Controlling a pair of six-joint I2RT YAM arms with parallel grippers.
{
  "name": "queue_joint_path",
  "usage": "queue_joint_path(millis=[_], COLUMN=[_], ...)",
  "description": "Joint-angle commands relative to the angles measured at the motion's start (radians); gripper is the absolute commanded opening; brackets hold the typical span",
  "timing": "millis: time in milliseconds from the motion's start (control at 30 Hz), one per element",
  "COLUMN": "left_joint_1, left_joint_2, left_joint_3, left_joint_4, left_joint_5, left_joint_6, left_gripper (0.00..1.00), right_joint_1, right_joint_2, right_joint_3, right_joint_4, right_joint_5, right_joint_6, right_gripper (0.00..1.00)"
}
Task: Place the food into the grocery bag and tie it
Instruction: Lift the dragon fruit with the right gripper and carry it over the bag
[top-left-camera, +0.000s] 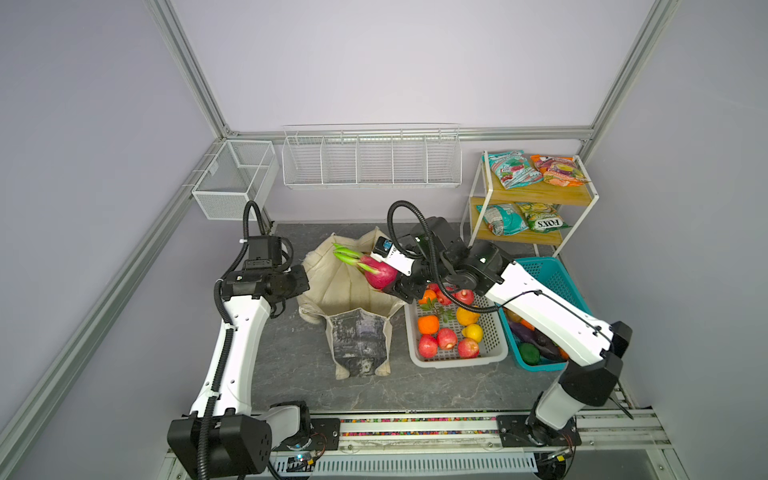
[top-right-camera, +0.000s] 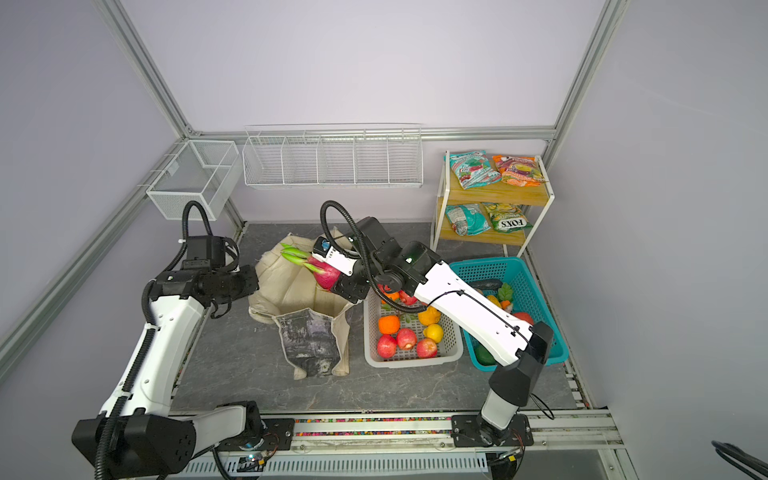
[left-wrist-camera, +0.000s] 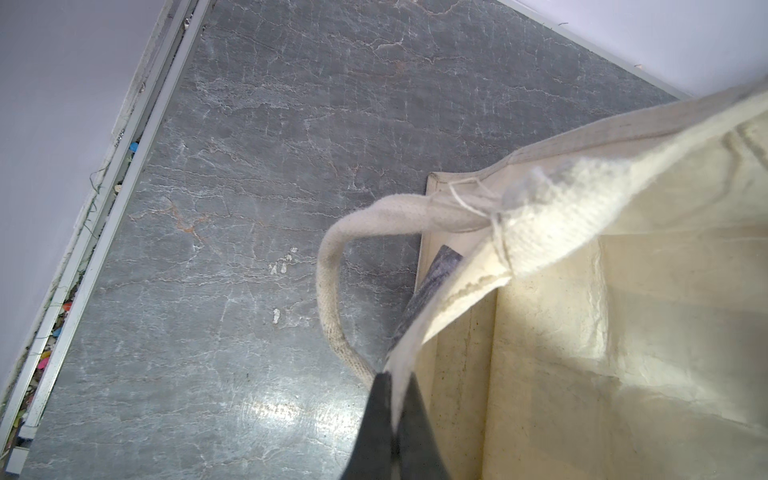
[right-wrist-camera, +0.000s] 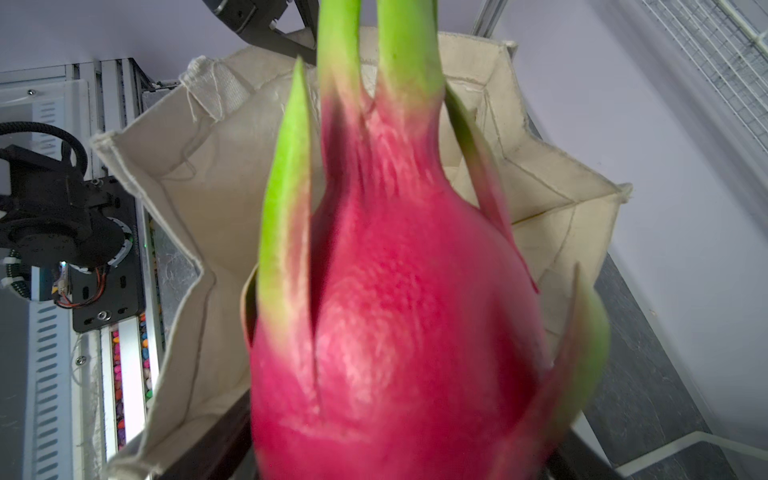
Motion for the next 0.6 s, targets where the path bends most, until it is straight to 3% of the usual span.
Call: queue_joint_path(millis=[0, 200, 567], left_joint_1=[0.004, 0.004, 0.004], left_joint_2=[-0.021, -0.022, -0.031], left_joint_3=[-0.016, -0.018, -0.017], left_joint_4=[0.007, 0.016, 0.034], left_joint_5=[0.016, 0.024, 0.020], left_joint_6=[0.003, 0.000, -0.021], left_gripper=[0.00, 0.00, 0.00], right_joint_1=[0.004, 0.004, -0.002], right_joint_2=[0.046, 0.182, 0.332], right_joint_3=[0.073, 0.207, 0.277], right_joint_4=[0.002, -0.059, -0.182], right_joint_5=[-0.047, -0.095, -0.118], right_joint_6=[-0.030, -0.039, -0.051], right_gripper=[0.77, 0.76, 0.74])
